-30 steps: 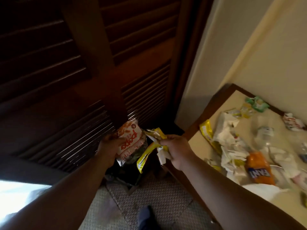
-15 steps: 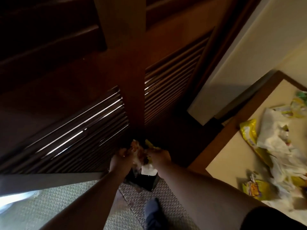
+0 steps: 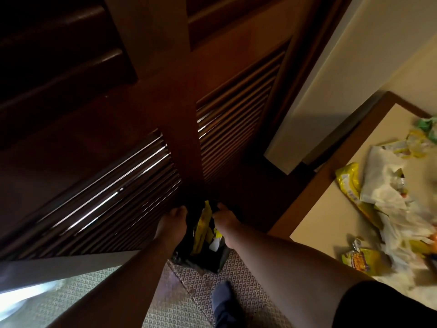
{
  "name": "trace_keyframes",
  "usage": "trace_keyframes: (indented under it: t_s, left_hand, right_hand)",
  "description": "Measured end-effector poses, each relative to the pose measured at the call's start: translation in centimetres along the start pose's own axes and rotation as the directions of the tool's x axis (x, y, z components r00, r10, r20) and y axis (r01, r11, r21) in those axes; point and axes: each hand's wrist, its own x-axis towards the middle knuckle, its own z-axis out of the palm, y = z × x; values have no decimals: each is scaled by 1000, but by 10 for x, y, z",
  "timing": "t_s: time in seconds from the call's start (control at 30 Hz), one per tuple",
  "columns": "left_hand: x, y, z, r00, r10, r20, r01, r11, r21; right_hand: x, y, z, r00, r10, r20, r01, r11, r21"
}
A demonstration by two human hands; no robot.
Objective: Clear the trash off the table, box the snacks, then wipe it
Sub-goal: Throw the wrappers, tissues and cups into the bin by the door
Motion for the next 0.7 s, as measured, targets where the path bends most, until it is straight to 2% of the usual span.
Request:
trace_keyframes:
  t_s: [0.07,0.1,0.17,0.2,0.27,0.3,0.4,0.53,0.63,0.7]
  left_hand:
    - [1,-3,2,999,47,-12,-47,999,-4]
    - [8,-6,6,998,48,-36,-51,994,-98]
    - [1,8,-2,1000,-31,3,31,965,-261]
    - [-5,16,-7,997,-83,8,80,923,-377]
    - [-6,25,-10,992,-127,3,111,856,-505]
    - [-6,30,-11,997,-72,-1,61,856,-514]
    - [-6,50,-15,998,-60,-37,23,781,-624]
    - [-42,115,-38,997,49,-67,-81,749,-658]
    - [-65,173,-36,978,197,-72,-201,784,-588]
    - [-84,215,-27,943,328,-55,-309,802,-512]
  right_hand:
    - [-7,-2,-3,1000,-18,13,17,1000,23]
    - [-13,-2,-7,999,-35,18,34,999,23]
    - [-24,-5,-12,997,-69,20,69,998,8]
    - [-28,-5,-16,996,-85,11,85,996,-1]
    - [-39,-8,-26,992,-129,-8,129,992,-7]
    - [-46,-9,-34,988,-152,-32,151,988,-12]
    - [-68,-10,-54,974,-215,-76,216,976,4]
    - [-96,2,-105,917,-370,-147,381,923,54]
    - [-130,20,-171,841,-432,-326,477,876,69]
    - [-154,39,-220,768,-454,-452,504,864,-12]
